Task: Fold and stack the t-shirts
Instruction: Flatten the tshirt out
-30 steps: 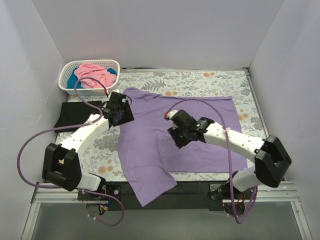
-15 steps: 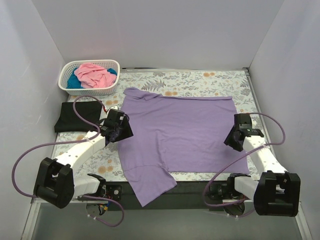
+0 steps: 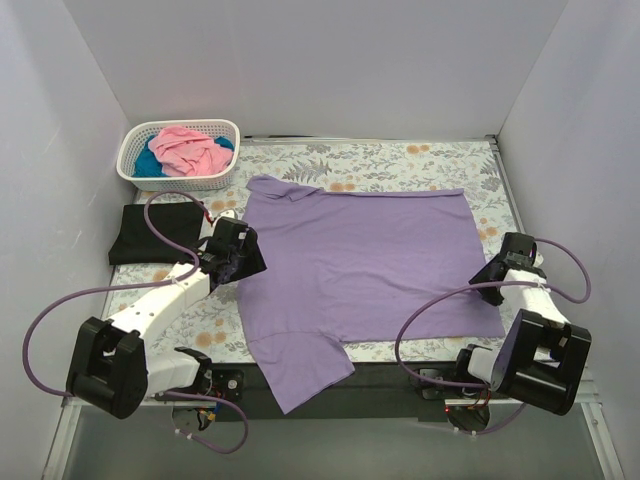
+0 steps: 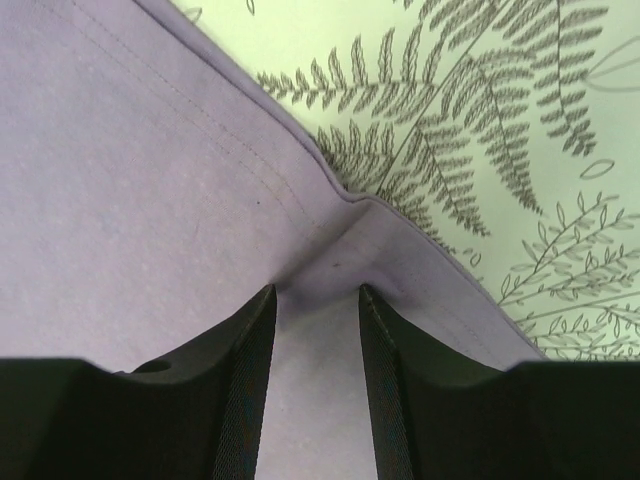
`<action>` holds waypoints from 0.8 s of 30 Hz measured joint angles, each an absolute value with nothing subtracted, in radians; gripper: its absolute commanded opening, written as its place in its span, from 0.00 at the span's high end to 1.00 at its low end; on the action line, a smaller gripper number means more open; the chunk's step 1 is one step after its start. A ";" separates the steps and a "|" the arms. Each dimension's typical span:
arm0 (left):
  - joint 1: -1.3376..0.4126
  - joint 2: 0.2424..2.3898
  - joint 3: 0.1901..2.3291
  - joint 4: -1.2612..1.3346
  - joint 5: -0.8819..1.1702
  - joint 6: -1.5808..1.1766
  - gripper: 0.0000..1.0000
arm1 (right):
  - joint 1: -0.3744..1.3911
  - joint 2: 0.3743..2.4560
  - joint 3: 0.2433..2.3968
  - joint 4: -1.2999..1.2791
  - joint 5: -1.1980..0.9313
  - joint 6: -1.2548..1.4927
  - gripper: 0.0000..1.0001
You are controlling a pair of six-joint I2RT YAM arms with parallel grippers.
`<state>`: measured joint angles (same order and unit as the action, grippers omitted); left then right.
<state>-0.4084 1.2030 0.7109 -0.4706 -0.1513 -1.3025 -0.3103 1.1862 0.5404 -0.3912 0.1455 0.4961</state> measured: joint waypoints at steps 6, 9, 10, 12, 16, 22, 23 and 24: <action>-0.408 1.219 0.711 -0.471 -0.161 -1.303 0.44 | -0.332 1.230 0.563 -0.352 0.134 0.483 0.55; -0.408 1.224 0.711 -0.471 -0.169 -1.305 0.43 | -0.334 1.219 0.563 -0.362 0.125 0.482 0.54; -0.408 1.224 0.712 -0.471 -0.174 -1.307 0.43 | -0.334 1.210 0.566 -0.369 0.118 0.480 0.54; -0.404 1.232 0.718 -0.474 -0.178 -1.313 0.43 | -0.330 1.190 0.585 -0.390 0.101 0.474 0.54; -0.373 1.305 0.801 -0.480 -0.176 -1.324 0.43 | -0.286 1.190 0.702 -0.393 0.080 0.465 0.53; -0.245 1.555 1.073 -0.439 -0.127 -1.346 0.44 | -0.172 1.314 0.899 -0.292 0.036 0.428 0.55; -0.206 1.594 1.116 -0.434 -0.125 -1.348 0.44 | -0.159 1.345 0.926 -0.279 0.029 0.418 0.55; -0.184 1.649 1.180 -0.433 -0.121 -1.349 0.46 | -0.149 1.377 0.949 -0.265 0.024 0.411 0.55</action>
<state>-0.1837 1.6485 1.1805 -0.4328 -0.1215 -1.3491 -0.1493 1.3766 0.9493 -0.2646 0.0238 0.4107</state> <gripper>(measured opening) 0.562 0.457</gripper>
